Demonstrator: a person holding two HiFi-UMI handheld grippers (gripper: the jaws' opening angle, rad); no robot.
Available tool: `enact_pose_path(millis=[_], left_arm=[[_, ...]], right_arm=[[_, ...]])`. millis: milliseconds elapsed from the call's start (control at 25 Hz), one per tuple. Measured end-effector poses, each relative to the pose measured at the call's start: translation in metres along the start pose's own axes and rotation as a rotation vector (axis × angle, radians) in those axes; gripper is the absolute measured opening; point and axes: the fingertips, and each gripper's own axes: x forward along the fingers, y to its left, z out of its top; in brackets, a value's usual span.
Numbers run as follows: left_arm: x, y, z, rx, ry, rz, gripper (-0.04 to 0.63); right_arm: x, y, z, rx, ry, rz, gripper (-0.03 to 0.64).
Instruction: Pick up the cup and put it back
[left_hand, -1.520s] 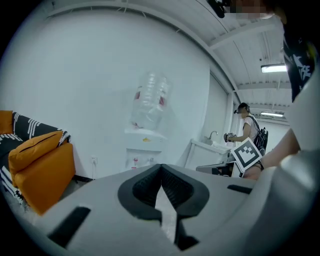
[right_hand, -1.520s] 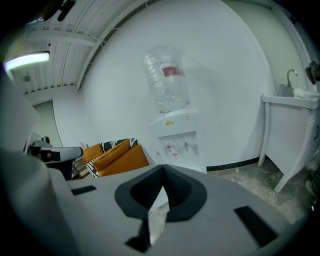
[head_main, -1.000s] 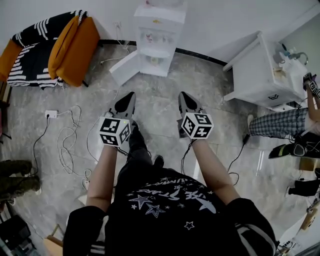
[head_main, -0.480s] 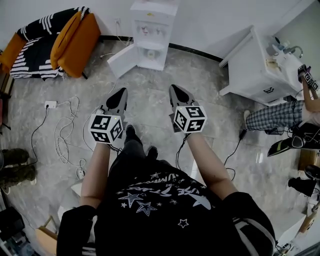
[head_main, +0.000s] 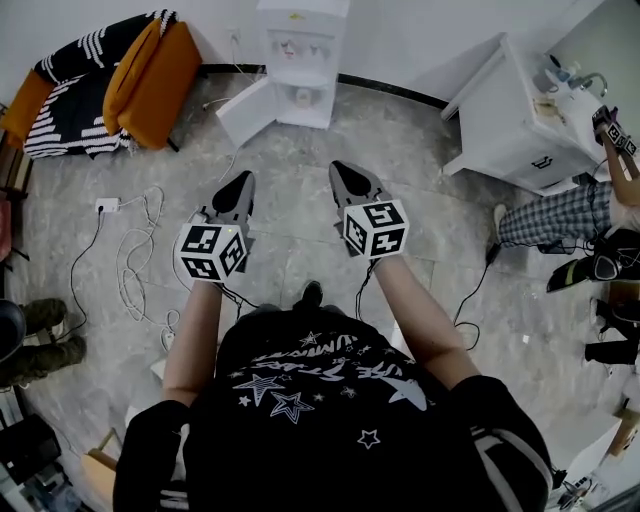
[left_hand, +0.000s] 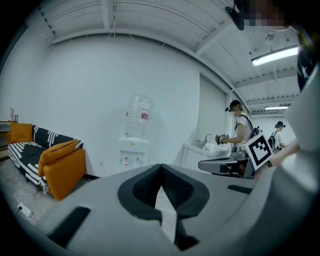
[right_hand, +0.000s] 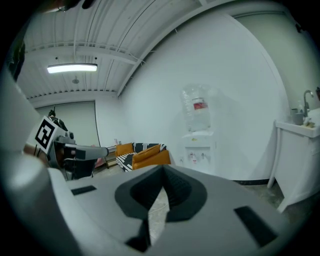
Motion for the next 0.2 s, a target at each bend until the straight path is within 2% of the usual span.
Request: enact_pose_path(millis=[200], left_arm=[[0.005,-0.019,-0.011,0.014,0.01,-0.03,0.009]], right_arm=[[-0.007,0.004,-0.012,-0.004,0.01,0.022,0.006]])
